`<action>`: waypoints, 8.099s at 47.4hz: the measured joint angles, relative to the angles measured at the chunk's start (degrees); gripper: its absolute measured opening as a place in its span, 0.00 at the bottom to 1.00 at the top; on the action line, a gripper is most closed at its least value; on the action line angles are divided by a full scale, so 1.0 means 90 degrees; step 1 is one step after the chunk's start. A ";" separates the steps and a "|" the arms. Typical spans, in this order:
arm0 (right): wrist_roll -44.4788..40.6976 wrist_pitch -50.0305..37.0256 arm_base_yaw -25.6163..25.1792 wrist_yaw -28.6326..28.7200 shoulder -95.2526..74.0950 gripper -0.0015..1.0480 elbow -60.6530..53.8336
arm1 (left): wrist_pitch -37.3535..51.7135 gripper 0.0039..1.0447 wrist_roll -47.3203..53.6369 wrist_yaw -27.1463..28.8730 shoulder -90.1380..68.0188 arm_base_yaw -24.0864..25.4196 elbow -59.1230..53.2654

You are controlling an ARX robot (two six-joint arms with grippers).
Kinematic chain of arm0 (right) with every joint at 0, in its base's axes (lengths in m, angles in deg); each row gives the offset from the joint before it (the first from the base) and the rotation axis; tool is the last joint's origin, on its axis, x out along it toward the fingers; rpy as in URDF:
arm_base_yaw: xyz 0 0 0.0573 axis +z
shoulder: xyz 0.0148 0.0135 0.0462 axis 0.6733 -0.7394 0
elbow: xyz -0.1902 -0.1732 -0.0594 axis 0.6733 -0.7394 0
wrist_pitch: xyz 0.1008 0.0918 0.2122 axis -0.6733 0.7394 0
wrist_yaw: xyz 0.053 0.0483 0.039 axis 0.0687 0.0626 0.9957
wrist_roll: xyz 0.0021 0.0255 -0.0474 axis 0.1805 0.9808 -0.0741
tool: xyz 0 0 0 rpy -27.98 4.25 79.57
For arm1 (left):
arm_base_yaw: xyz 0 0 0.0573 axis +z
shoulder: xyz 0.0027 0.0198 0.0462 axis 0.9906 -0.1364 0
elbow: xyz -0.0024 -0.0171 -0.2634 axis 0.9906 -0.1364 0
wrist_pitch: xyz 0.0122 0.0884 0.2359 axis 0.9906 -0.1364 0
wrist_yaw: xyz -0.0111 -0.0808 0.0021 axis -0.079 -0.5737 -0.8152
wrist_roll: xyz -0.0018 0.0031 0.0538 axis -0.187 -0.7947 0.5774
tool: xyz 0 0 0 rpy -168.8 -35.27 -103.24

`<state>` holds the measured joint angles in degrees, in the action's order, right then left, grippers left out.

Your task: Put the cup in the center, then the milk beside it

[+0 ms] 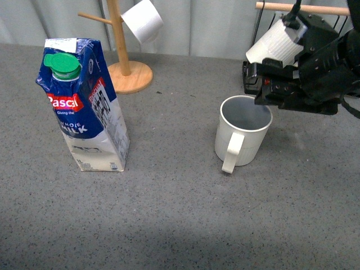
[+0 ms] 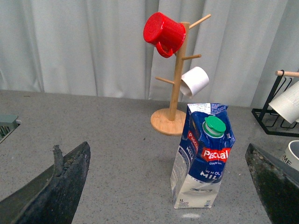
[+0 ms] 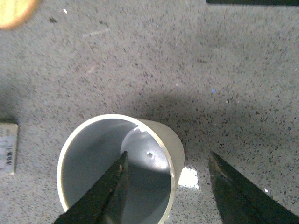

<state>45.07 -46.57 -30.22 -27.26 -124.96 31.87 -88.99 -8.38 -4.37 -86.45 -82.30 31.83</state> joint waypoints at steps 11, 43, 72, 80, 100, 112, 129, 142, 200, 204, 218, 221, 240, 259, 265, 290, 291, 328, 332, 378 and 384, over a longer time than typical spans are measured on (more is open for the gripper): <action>-0.0027 -0.1001 -0.0226 -0.0559 0.1124 0.87 -0.0889 | 0.0000 0.94 0.0000 -0.0002 0.0000 0.0000 0.0000; -0.1520 -0.7674 -0.0760 -0.1688 0.3118 0.13 -0.5132 | -0.0007 0.94 0.0002 0.0000 0.0000 0.0000 0.0000; -0.1545 -0.5634 -0.1331 -0.1107 0.6715 0.01 -0.6693 | -0.0007 0.94 0.0002 -0.0002 0.0000 0.0000 0.0000; -0.1542 -0.4867 -0.1331 -0.1110 0.7628 0.01 -0.6836 | -0.0007 0.94 0.0002 -0.0002 0.0000 0.0000 0.0000; -0.1542 -0.3259 -0.1333 -0.1107 0.9413 0.01 -0.6902 | -0.0007 0.94 0.0002 -0.0002 0.0000 0.0000 0.0000; -0.1545 -0.2378 -0.1333 -0.1107 1.0336 0.01 -0.6902 | -0.0007 0.94 0.0002 0.0000 0.0000 0.0000 0.0000; -0.1545 -0.1620 -0.1333 -0.1107 1.1101 0.01 -0.6902 | -0.0007 0.94 0.0002 0.0000 0.0000 0.0000 0.0000; -0.1545 -0.0296 -0.1333 -0.1093 1.2296 0.01 -0.6897 | -0.0007 0.94 0.0002 0.0002 0.0000 0.0000 0.0000; -0.1542 -0.0265 -0.1333 -0.1090 1.2415 0.91 -0.6897 | 0.0277 0.94 -0.0546 -0.0214 -0.1807 0.0087 0.0294; -0.1542 -0.0265 -0.1333 -0.1090 1.2417 0.91 -0.6897 | 0.0933 0.94 -0.0670 -0.0231 -0.2572 -0.0002 0.0386; -0.1542 -0.0265 -0.1333 -0.1090 1.2417 0.91 -0.6897 | 0.3160 0.94 -0.0991 0.0250 -0.5566 -0.0806 0.0721; -0.1542 -0.0265 -0.1333 -0.1090 1.2417 0.91 -0.6897 | 0.3568 0.94 -0.1047 0.0362 -0.6200 -0.0962 0.0806; -0.1542 -0.0265 -0.1333 -0.1090 1.2417 0.91 -0.6897 | 0.4527 0.94 -0.1173 0.0719 -0.8034 -0.1719 0.1212; -0.1542 -0.0265 -0.1333 -0.1090 1.2417 0.91 -0.6897 | 0.4894 0.94 -0.1241 0.0918 -0.9061 -0.2086 0.1734; -0.1542 -0.0265 -0.1333 -0.1088 1.2417 0.91 -0.6897 | 0.5110 0.94 -0.1200 0.0903 -0.9294 -0.2076 0.1824; -0.1542 -0.0265 -0.1333 -0.1090 1.2417 0.91 -0.6897 | 0.5576 0.94 -0.1151 0.0930 -1.0435 -0.1792 0.2353; -0.1542 -0.0265 -0.1333 -0.1090 1.2417 0.91 -0.6897 | 0.5576 0.94 -0.1146 0.0933 -1.0462 -0.1778 0.2375; -0.1542 -0.0265 -0.1333 -0.1090 1.2417 0.91 -0.6897 | 0.5472 0.05 -0.1219 0.1605 -1.0530 -0.2815 0.3041; -0.1542 -0.0265 -0.1333 -0.1090 1.2417 0.91 -0.6897 | 0.5676 0.05 -0.1166 0.1870 -1.0819 -0.3116 0.3279; -0.1542 -0.0265 -0.1333 -0.1090 1.2417 0.91 -0.6897 | 0.5707 0.05 -0.1328 0.2176 -1.2393 -0.4014 0.4680; -0.1542 -0.0265 -0.1333 -0.1090 1.2417 0.91 -0.6897 | 0.5714 0.05 -0.1316 0.2188 -1.2390 -0.4073 0.4680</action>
<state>31.19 -48.95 -42.22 -37.08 -13.20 -30.20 -37.56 -20.22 15.32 -197.96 -118.95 73.94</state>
